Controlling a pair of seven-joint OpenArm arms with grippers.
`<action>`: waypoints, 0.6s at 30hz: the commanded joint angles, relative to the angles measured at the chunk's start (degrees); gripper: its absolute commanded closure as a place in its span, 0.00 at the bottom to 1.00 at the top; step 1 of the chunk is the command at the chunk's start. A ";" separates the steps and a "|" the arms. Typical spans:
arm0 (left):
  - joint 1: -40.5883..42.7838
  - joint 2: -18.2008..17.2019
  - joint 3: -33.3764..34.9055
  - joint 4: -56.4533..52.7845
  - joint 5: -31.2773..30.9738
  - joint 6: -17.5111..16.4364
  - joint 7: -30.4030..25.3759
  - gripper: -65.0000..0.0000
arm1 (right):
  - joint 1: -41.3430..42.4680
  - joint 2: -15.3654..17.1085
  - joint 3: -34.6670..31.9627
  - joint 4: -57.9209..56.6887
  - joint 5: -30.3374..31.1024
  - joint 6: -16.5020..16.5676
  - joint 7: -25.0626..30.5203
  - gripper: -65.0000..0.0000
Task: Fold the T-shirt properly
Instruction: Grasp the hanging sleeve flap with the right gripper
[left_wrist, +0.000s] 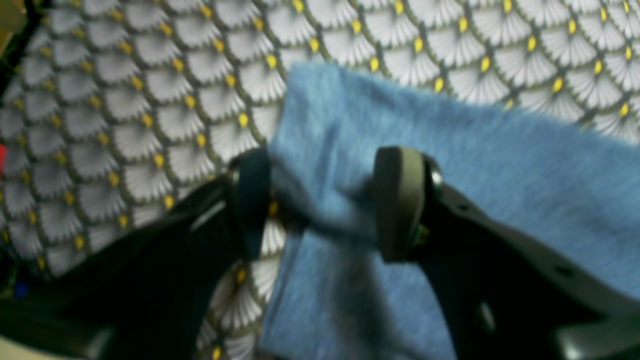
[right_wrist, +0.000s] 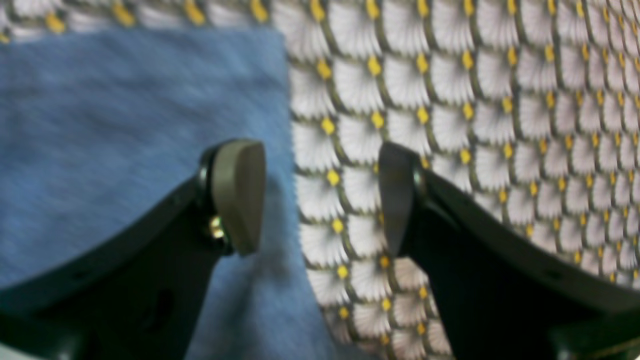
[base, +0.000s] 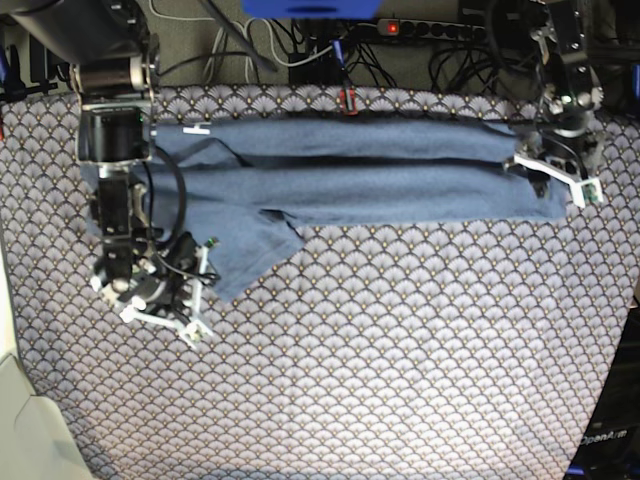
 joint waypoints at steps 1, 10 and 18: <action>-0.99 -0.59 -0.20 1.36 -0.02 -0.05 0.01 0.49 | 1.91 -0.19 0.18 0.37 0.09 -0.21 0.83 0.43; -2.48 -0.59 -0.03 0.31 0.33 0.04 1.42 0.49 | 3.85 -1.33 0.09 -7.98 0.09 -0.21 6.55 0.43; -2.40 -0.59 -0.12 0.22 0.33 0.04 1.42 0.49 | 5.43 -1.15 0.27 -12.64 0.09 -0.21 8.75 0.43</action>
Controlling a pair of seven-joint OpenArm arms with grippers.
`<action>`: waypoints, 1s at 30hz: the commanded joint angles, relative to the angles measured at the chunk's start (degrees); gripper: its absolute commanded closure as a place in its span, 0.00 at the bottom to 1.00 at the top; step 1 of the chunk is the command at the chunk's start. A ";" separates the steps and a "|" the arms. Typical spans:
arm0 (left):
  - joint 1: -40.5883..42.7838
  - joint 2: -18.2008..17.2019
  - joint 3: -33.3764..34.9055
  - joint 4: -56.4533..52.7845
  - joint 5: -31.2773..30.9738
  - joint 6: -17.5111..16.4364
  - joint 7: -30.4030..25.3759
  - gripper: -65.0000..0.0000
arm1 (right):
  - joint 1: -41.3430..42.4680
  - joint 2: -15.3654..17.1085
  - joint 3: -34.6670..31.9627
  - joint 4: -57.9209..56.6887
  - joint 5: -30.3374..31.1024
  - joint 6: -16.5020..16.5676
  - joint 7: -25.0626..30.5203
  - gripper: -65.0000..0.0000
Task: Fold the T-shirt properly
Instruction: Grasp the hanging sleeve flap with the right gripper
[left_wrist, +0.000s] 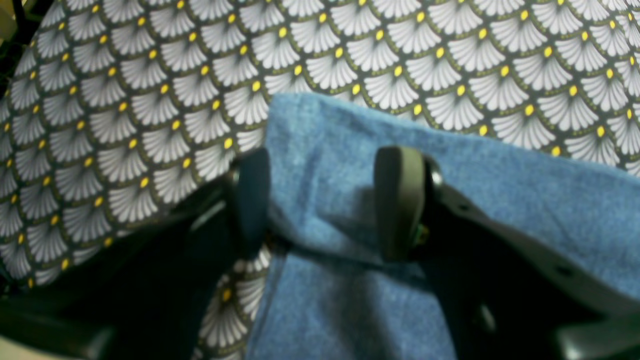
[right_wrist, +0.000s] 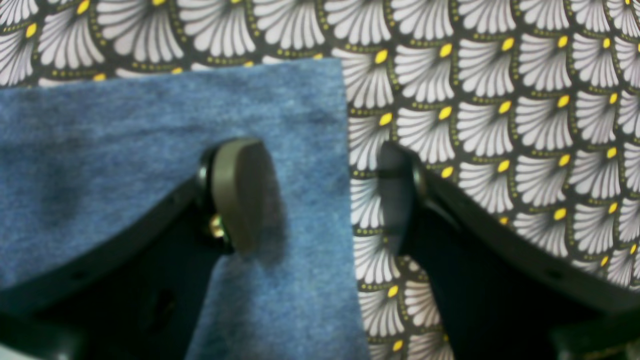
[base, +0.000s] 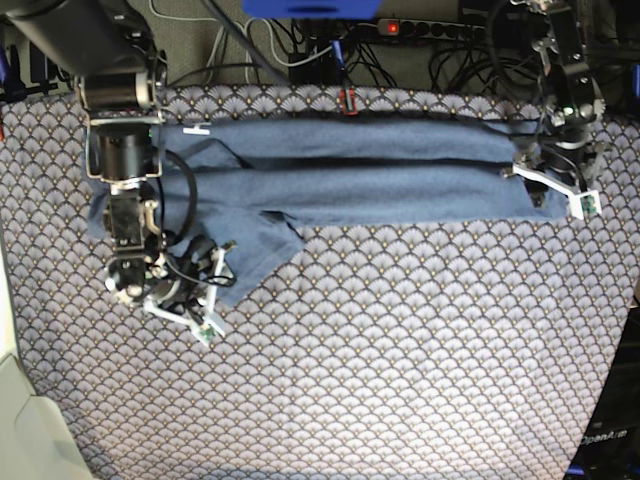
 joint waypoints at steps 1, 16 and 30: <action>-0.23 -0.65 -0.23 0.83 0.11 0.06 -1.25 0.49 | 1.74 0.20 -0.02 0.50 0.07 -0.18 0.46 0.43; 0.21 -0.65 -0.31 0.92 0.11 0.06 -1.25 0.49 | 0.86 0.20 -0.10 0.50 0.07 -0.18 0.11 0.99; 1.26 -0.13 -0.31 0.92 0.11 -0.47 -1.25 0.49 | -6.62 1.34 -0.02 20.63 0.07 -0.18 -7.01 1.00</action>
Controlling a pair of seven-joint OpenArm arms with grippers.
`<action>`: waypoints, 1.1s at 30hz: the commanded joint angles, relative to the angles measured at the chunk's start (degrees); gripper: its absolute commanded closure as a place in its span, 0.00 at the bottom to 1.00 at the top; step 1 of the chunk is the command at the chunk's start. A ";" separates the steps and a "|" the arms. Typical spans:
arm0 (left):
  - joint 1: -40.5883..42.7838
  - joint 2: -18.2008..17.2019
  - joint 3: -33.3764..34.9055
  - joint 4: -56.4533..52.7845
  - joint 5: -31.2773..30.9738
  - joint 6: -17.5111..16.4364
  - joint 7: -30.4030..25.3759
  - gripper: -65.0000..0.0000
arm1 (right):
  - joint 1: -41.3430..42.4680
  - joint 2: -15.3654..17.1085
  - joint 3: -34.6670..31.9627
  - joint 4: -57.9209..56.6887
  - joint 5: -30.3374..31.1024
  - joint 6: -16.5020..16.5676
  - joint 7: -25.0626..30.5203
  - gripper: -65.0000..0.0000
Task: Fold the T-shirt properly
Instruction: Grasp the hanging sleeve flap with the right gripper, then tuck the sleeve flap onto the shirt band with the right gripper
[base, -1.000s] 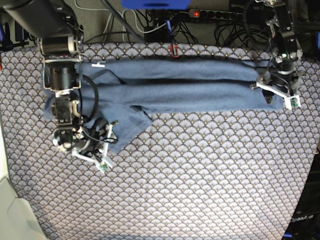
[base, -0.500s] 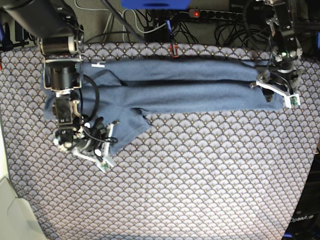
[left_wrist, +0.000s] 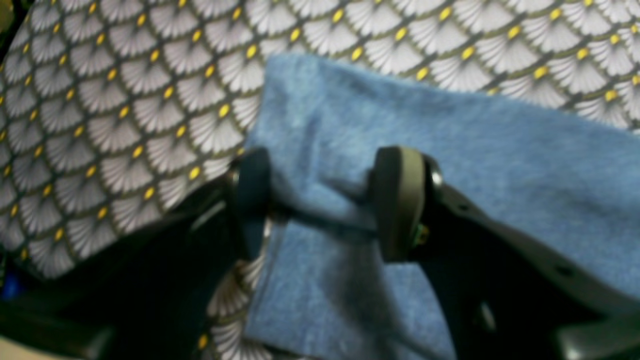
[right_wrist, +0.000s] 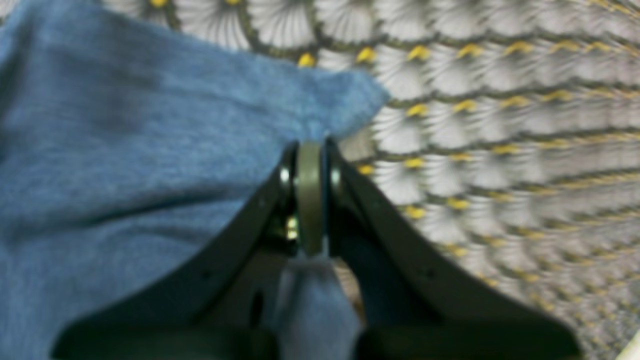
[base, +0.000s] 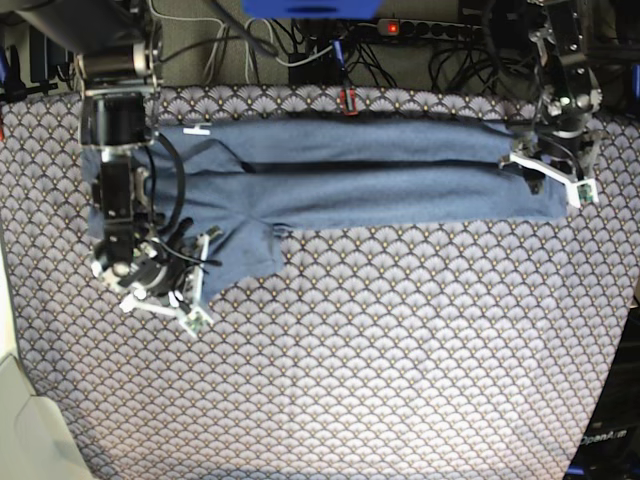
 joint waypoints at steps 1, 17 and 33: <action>-0.62 -0.87 -0.18 0.81 -0.08 0.16 -1.27 0.49 | 0.33 0.19 0.16 3.95 0.70 -0.21 -0.29 1.00; -2.11 -1.22 0.17 -4.38 -0.08 0.16 -1.71 0.49 | -21.47 2.03 3.32 33.40 0.62 -0.21 -8.99 1.00; -1.58 -1.31 0.17 -4.29 -0.08 0.08 -1.62 0.49 | -27.45 0.98 7.19 33.57 0.70 -0.21 -8.46 1.00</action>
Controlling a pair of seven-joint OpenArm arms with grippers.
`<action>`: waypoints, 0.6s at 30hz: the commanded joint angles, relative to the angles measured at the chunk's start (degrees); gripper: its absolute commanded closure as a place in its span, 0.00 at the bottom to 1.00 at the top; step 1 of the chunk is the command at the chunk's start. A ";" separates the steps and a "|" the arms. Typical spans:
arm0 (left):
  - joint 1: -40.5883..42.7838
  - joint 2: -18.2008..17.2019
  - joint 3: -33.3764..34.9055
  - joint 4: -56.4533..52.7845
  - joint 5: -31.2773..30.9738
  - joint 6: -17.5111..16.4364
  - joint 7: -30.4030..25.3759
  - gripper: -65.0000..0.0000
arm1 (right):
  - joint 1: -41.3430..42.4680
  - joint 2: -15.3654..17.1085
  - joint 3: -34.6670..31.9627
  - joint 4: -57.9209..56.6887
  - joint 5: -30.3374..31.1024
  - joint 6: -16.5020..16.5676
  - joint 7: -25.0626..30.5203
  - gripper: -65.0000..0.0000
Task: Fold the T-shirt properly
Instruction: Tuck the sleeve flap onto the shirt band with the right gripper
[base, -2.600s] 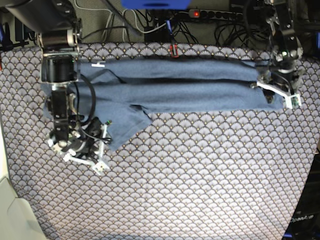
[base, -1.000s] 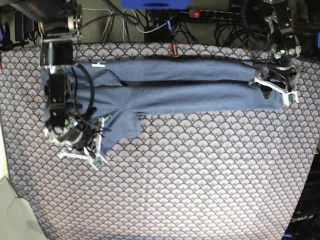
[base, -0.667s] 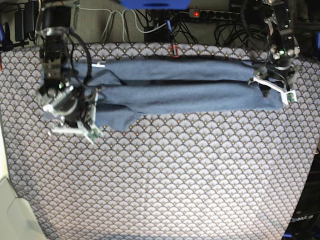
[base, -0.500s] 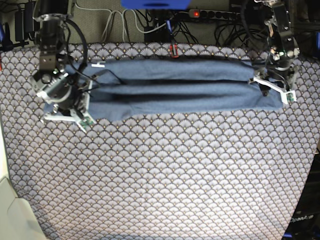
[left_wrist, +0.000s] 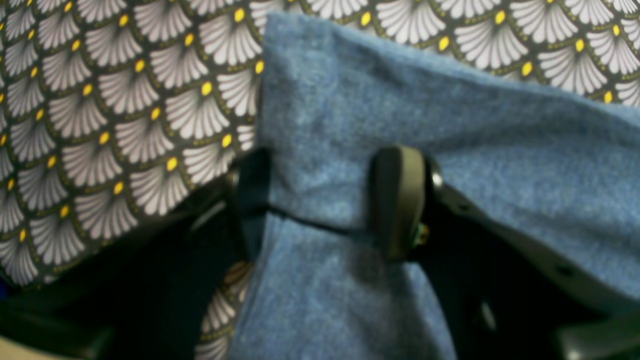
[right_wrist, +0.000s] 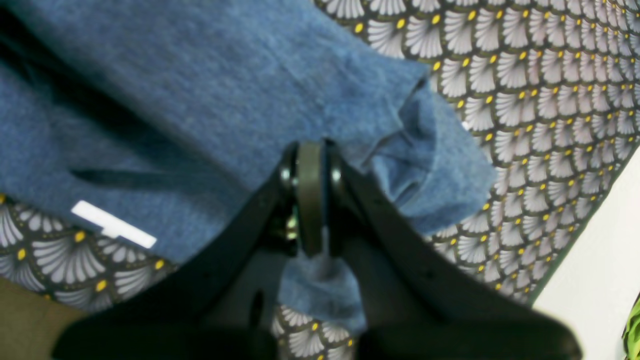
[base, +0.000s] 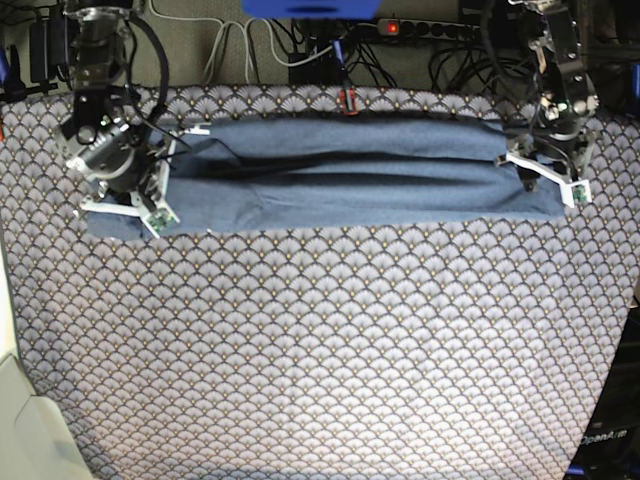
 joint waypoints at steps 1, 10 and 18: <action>0.12 -0.65 -0.36 1.18 -0.06 0.19 -0.83 0.49 | 0.42 0.32 0.18 0.92 -0.15 -0.25 0.65 1.00; 1.26 -0.65 -0.62 1.44 -0.41 0.19 -1.01 0.49 | 0.50 0.06 0.26 0.83 -0.15 -0.25 0.30 0.82; 2.32 -0.56 -0.62 4.78 -0.41 0.19 -0.75 0.40 | 0.42 0.06 0.26 0.83 -0.15 -0.25 0.57 0.51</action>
